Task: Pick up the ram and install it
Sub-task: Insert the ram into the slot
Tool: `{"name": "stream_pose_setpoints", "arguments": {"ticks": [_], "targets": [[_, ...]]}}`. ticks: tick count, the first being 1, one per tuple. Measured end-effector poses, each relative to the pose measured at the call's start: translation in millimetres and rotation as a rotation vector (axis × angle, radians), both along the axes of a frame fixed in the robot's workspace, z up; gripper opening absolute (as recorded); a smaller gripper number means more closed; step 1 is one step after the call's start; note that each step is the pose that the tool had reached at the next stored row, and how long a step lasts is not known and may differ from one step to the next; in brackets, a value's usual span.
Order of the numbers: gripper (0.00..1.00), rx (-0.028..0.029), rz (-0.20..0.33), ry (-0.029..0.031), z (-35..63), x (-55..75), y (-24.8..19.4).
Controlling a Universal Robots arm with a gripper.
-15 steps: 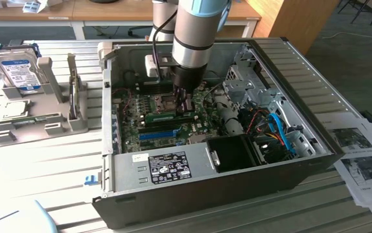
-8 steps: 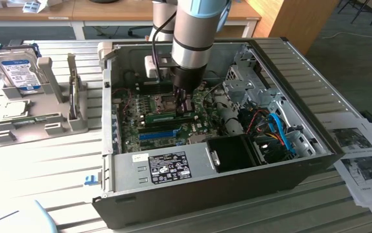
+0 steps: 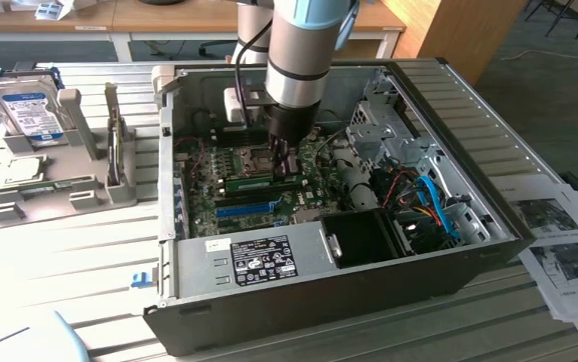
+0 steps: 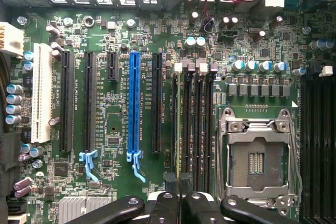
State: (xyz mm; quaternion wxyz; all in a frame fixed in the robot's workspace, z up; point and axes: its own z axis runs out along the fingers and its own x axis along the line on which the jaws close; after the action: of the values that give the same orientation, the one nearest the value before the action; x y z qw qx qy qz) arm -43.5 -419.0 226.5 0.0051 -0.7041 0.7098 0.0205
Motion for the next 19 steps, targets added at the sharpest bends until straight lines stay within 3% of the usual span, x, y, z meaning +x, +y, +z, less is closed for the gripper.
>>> {"name": "stream_pose_setpoints", "arguments": {"ticks": [4,19], "targets": [[0.11,-0.0001,0.0,-0.003,-0.8,-0.7,0.0],[0.13,0.0,0.0,-0.0032,-0.9,-0.8,0.0]]}}
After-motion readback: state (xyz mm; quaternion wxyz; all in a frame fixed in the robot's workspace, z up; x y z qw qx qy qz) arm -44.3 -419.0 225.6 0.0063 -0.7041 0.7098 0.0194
